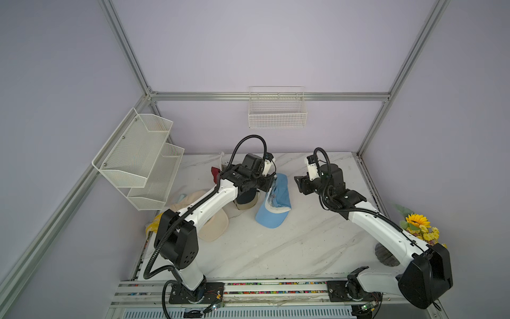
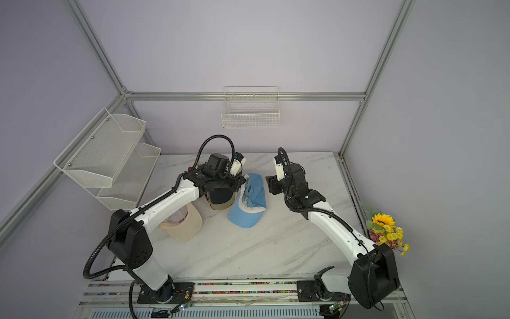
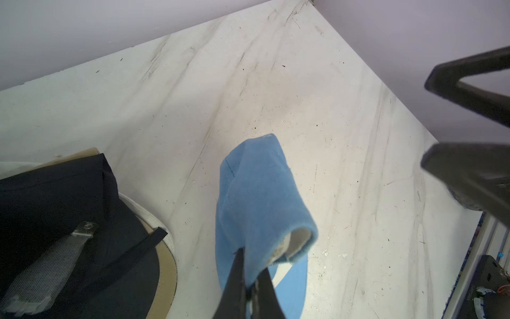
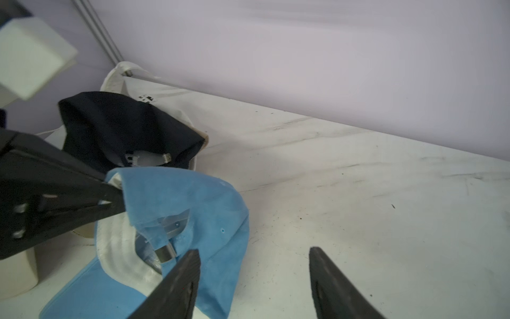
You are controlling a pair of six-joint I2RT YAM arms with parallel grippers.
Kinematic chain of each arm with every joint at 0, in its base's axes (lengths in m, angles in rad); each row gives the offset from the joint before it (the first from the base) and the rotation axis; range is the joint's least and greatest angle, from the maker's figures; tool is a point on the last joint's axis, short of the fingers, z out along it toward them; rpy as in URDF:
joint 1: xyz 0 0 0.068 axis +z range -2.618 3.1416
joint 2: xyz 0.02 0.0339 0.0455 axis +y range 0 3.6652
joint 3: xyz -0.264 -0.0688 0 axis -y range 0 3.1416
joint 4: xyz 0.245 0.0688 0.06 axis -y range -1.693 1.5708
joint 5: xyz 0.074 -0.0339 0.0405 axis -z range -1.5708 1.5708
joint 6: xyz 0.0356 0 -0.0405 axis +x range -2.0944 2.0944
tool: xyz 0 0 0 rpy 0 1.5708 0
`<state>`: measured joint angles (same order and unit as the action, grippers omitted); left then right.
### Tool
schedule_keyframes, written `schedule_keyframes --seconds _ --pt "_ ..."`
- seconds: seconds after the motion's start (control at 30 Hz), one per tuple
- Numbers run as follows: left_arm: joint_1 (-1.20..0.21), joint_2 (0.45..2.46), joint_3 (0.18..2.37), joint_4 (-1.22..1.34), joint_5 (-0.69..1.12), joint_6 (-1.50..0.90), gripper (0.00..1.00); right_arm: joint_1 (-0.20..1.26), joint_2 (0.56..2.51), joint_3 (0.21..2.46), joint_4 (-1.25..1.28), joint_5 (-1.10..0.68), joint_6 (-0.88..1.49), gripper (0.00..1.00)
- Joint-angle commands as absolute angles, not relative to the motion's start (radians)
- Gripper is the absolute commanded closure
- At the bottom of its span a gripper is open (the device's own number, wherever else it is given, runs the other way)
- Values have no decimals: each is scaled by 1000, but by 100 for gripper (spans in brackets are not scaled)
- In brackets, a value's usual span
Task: Open the adjustable buckle of the baseball cap
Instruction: Pick up the baseball cap from the center of the board.
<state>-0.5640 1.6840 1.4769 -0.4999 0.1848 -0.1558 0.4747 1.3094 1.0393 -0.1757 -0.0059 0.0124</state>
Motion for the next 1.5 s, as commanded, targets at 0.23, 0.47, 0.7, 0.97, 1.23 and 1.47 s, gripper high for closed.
schedule_keyframes --seconds 0.23,0.47,0.7,0.97,1.23,1.47 --pt "-569 1608 1453 -489 179 -190 100 578 1365 977 -76 -103 -39 31" --pt "-568 1588 1448 -507 158 -186 100 611 1451 923 11 -80 -43 29" --pt "-568 1586 1450 -515 153 -192 100 640 1526 884 90 -63 -32 27" --pt "-568 1580 1443 -520 165 -205 100 646 1619 888 181 -54 -22 25" --pt "-568 1575 1445 -520 155 -207 100 655 1631 879 255 -97 13 26" --pt "-567 1560 1453 -520 152 -236 100 660 1631 831 281 -63 -3 26"
